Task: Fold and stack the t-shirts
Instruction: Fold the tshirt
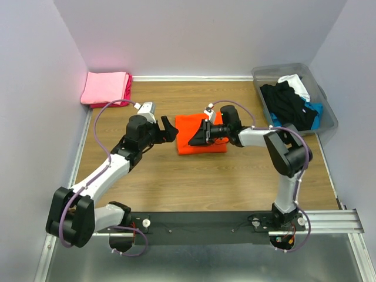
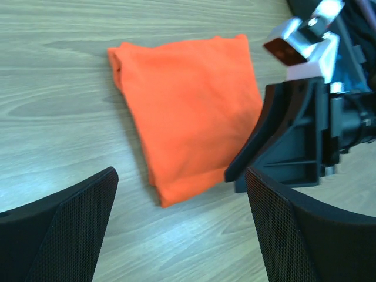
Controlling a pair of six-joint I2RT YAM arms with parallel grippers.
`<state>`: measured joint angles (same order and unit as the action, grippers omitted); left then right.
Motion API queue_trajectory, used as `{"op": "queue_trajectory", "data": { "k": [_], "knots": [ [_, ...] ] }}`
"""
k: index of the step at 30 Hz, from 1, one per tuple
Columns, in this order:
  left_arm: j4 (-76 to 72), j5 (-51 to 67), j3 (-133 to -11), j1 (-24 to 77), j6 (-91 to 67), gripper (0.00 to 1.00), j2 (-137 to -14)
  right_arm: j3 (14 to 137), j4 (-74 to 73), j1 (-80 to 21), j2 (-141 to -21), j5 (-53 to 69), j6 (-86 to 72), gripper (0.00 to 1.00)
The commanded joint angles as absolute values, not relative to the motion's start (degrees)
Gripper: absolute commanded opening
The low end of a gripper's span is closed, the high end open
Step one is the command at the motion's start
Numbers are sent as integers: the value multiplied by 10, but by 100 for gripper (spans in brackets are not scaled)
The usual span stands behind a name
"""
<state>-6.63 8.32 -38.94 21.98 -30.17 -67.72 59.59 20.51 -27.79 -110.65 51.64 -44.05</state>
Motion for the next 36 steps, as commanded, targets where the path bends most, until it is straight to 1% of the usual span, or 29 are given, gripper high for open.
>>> {"op": "queue_trajectory", "data": {
  "k": [1,5,7,10,15,19,22,29,31,36],
  "knots": [
    [-26,26,-372,219,-280,97,-650,581,276,-276,-1192,468,-481,41],
    [-22,18,-361,219,-280,97,-636,593,277,-275,-1248,445,-472,41],
    [-22,19,-358,218,-281,97,-640,598,276,-275,-1256,449,-470,41],
    [-23,27,-359,219,-286,97,-644,590,272,-274,-1226,455,-462,41],
    [-27,33,-363,219,-289,97,-660,584,182,-256,-1136,454,-403,41],
    [-32,42,-365,219,-289,97,-676,558,161,-210,-1085,471,-371,41],
    [-36,47,-367,219,-291,97,-686,527,163,-179,-1093,494,-354,41],
    [-43,54,-373,219,-304,97,-705,490,177,-142,-1177,501,-310,41],
    [-44,50,-371,219,-308,97,-703,476,181,-133,-1174,497,-303,40],
    [-44,43,-366,220,-314,97,-700,481,156,-131,-1120,497,-297,41]
  ]
}}
